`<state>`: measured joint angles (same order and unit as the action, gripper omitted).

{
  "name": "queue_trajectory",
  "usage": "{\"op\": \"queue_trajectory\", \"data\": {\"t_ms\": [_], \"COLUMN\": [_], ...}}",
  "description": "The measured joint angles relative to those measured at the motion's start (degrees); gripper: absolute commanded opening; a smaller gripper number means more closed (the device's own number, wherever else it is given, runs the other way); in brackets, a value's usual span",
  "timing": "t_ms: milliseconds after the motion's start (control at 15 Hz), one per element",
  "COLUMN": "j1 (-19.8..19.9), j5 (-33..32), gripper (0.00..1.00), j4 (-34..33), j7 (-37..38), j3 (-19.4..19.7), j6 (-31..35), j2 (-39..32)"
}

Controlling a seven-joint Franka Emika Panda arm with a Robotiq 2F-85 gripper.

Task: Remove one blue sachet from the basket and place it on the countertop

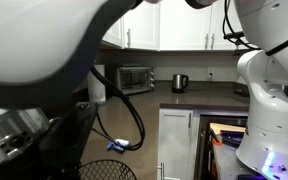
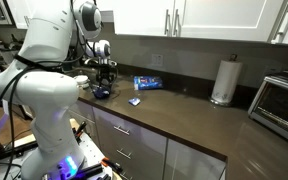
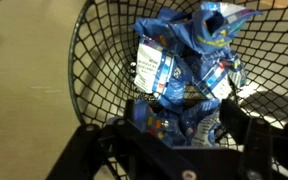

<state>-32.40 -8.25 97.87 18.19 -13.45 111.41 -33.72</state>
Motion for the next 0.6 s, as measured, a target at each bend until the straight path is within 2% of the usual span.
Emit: {"op": "queue_trajectory", "data": {"t_ms": [400, 600], "j1": [-3.4, -4.6], "j5": [-5.1, -5.5], "gripper": [1.00, 1.00], "j4": [0.0, 0.0], "j7": [0.5, 0.5], "j3": [0.7, 0.7], "j6": [-3.1, -3.8], "j2": [0.3, 0.7]}}
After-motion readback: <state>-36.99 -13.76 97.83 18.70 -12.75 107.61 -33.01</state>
